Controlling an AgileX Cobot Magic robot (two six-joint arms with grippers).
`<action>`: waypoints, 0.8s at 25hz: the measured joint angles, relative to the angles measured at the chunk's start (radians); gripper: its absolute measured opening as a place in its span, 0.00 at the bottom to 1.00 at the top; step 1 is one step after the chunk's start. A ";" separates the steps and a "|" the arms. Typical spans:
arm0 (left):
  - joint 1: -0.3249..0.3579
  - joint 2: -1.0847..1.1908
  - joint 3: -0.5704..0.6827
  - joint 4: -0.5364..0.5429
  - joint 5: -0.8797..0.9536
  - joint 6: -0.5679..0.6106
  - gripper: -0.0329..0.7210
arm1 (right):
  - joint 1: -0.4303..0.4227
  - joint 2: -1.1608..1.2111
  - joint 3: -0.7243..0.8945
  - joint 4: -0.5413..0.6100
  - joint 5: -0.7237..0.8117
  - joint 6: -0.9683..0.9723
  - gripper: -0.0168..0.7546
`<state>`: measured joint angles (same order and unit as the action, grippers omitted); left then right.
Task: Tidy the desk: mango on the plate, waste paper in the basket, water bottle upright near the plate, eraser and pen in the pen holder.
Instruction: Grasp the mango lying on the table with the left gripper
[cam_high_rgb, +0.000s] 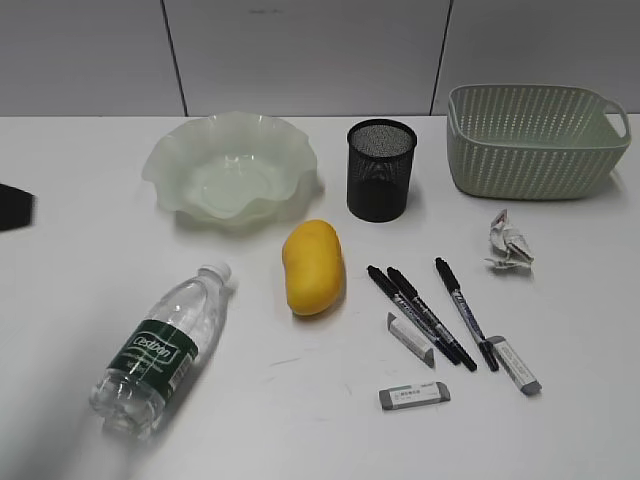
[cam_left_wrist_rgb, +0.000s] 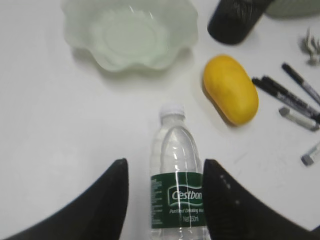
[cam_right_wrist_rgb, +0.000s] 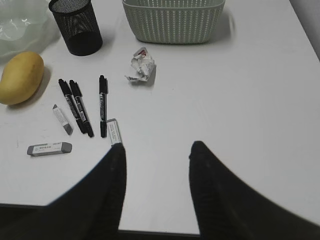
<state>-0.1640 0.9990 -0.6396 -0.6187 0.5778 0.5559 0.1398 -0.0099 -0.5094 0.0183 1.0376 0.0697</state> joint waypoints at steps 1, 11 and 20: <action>-0.022 0.116 -0.025 -0.032 0.004 0.041 0.54 | 0.000 0.000 0.000 0.000 0.000 0.000 0.46; -0.354 0.660 -0.341 -0.010 -0.163 0.087 0.59 | 0.000 0.000 0.000 0.000 0.000 0.000 0.46; -0.451 0.884 -0.578 -0.019 -0.202 0.008 0.70 | 0.000 0.000 0.000 0.004 0.000 0.000 0.46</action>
<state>-0.6145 1.8826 -1.2176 -0.6374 0.3760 0.5640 0.1398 -0.0099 -0.5094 0.0223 1.0376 0.0697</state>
